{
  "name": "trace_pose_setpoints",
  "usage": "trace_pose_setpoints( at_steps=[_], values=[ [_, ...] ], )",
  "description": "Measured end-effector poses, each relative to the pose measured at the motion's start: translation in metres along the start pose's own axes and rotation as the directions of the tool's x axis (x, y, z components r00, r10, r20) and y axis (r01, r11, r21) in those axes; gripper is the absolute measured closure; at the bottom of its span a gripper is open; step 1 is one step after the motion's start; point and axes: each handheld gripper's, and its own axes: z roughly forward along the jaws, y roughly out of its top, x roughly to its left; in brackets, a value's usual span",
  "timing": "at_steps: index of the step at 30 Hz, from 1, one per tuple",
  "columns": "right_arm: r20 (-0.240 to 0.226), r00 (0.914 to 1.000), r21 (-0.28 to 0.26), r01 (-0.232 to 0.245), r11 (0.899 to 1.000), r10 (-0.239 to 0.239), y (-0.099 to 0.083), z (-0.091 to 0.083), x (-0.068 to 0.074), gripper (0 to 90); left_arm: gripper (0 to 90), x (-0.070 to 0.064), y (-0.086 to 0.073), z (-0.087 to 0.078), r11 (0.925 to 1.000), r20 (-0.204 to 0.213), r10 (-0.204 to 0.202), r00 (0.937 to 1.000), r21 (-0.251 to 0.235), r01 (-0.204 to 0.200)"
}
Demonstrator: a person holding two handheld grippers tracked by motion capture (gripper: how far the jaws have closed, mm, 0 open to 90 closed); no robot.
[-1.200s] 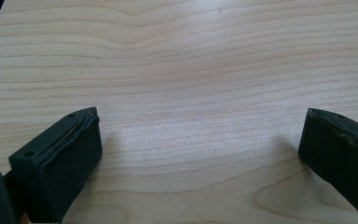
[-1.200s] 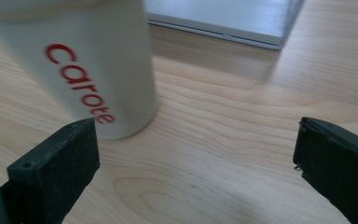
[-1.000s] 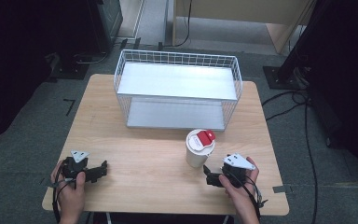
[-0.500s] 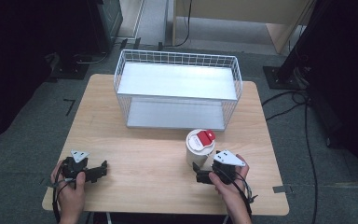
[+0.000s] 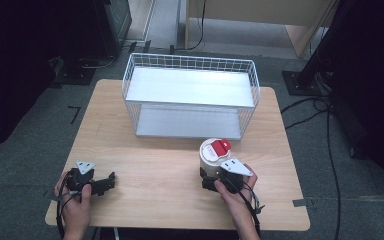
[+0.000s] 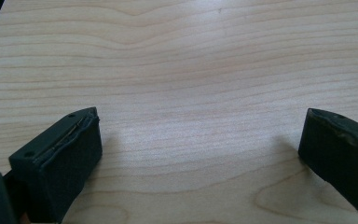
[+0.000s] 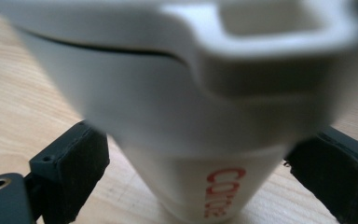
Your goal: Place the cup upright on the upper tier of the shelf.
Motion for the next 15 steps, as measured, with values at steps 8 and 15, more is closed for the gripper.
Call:
trace_pose_setpoints(
  at_steps=[8, 15],
  values=[
    [0.025, 0.9995, -0.058, -0.019, 0.998, 0.02, -0.001, 0.01, 0.002, 10.4, 0.0, 0.0, 0.0, 0.0, 1.0, 0.0, 0.0, 1.0, 0.0, 0.0],
    [0.033, 0.999, -0.102, -0.026, 0.994, 0.029, -0.002, 0.012, 0.004, 10.0, 0.0, 0.0, 0.0, 0.0, 1.0, 0.0, 0.0, 1.0, 0.0, 0.0]
  ],
)
